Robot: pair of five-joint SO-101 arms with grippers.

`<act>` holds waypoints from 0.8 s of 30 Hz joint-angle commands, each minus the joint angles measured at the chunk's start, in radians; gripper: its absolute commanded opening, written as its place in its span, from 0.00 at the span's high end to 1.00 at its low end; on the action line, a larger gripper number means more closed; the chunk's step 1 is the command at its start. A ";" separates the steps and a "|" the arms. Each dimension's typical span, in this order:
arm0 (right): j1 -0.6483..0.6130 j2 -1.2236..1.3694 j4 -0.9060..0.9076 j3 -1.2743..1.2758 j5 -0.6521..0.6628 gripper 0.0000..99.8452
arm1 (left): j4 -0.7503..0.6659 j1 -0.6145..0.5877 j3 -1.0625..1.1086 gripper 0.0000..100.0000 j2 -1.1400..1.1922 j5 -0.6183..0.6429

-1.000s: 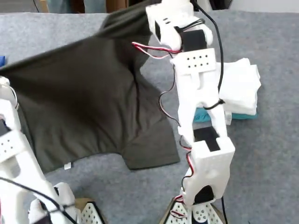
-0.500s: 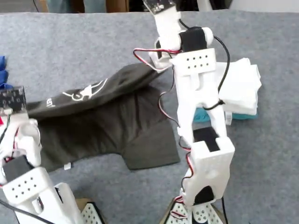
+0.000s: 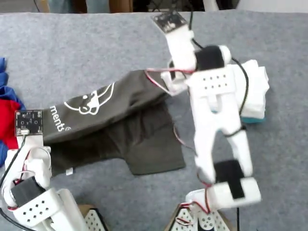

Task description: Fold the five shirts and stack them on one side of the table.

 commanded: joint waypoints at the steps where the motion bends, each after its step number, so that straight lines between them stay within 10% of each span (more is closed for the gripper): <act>1: 0.012 -0.188 -0.153 0.305 0.023 0.99 | 0.008 -0.041 -0.018 0.97 -0.009 -0.011; 10: 0.020 -0.479 -0.535 0.970 0.020 0.99 | 0.000 -0.160 0.035 0.97 -0.017 -0.210; 24: 0.118 -0.871 -0.486 1.202 0.028 0.99 | 0.005 -0.180 0.047 0.97 -0.017 -0.356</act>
